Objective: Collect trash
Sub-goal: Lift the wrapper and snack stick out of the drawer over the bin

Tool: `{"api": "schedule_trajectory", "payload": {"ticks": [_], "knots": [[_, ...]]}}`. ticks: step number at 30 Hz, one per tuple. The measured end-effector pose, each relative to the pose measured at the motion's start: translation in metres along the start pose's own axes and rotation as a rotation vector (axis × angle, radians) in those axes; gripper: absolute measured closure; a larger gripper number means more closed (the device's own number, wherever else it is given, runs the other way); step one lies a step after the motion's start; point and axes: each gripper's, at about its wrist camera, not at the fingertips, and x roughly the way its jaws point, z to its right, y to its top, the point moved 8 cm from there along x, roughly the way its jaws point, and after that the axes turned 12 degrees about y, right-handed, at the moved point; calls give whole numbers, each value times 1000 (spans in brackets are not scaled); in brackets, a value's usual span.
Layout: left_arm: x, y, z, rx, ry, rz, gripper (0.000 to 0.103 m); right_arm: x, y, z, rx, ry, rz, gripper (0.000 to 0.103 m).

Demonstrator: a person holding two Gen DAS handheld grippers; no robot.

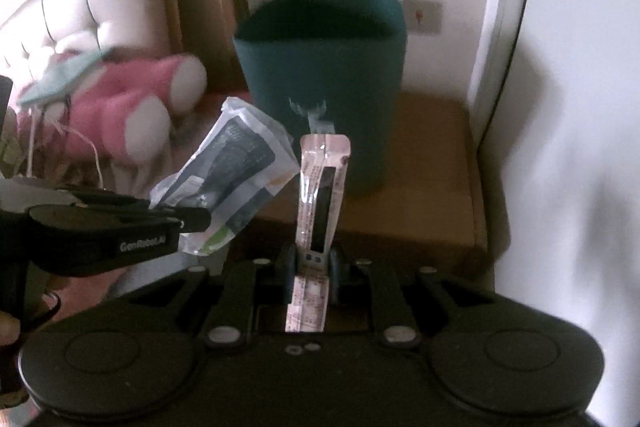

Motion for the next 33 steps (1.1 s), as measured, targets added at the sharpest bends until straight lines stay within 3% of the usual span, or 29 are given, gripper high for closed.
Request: {"api": "schedule_trajectory", "payload": {"ticks": [10,19,26,33], "knots": [[-74,69,-19,9,-25,150,90,-39,62,-23,-43,-40,122,88],[-124,123,-28,16,-45,230,90,-67,118,-35,-77,-74,210,88],[-116,161,-28,10,-34,227,90,-56,161,-23,-115,-72,249,88],[-57,207,-22,-35,0,157,90,-14,215,22,-145,-57,241,88]]}}
